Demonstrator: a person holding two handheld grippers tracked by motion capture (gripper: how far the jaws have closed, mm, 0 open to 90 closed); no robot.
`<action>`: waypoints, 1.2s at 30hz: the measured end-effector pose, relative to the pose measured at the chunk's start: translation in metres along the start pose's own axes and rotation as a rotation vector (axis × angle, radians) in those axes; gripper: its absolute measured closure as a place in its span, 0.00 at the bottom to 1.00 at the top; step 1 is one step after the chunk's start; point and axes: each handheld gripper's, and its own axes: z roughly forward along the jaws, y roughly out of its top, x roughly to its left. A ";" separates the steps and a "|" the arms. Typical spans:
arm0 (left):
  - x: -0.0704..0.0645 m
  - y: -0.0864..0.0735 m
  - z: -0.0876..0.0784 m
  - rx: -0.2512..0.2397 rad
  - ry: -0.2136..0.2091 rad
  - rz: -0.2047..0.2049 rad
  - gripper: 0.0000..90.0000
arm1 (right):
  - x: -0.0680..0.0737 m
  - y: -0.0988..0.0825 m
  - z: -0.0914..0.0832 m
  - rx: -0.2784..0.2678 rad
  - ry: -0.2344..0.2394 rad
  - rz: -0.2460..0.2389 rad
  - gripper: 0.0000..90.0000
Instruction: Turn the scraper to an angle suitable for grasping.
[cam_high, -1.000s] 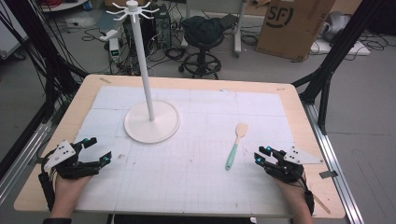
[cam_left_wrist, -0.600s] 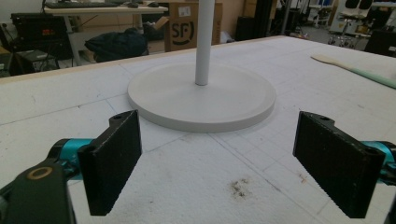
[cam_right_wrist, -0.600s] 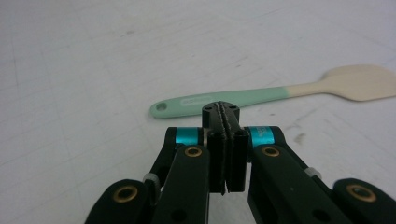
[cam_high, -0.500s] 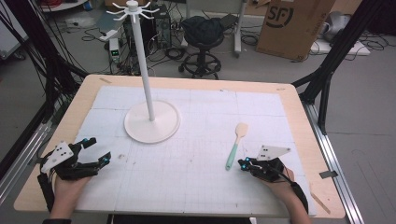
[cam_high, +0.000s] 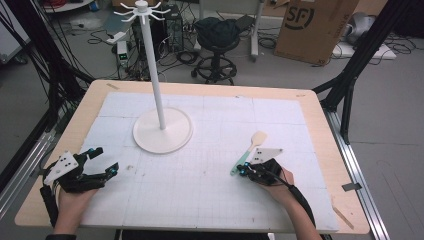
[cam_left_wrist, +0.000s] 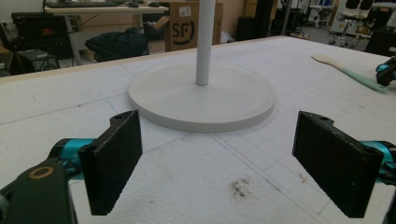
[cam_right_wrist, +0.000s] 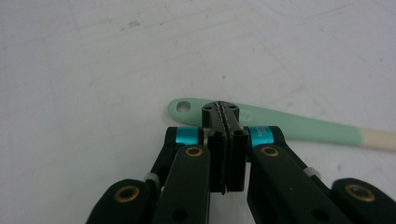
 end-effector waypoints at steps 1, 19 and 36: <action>0.000 0.000 0.000 0.000 0.000 0.000 0.18 | 0.000 0.000 0.000 0.000 0.000 0.000 1.00; 0.000 0.000 0.000 0.000 -0.003 0.003 0.19 | -0.035 0.068 0.076 0.049 -0.035 0.046 1.00; -0.001 -0.001 -0.002 -0.020 -0.008 0.006 0.20 | -0.097 0.098 0.118 0.059 -0.176 0.162 1.00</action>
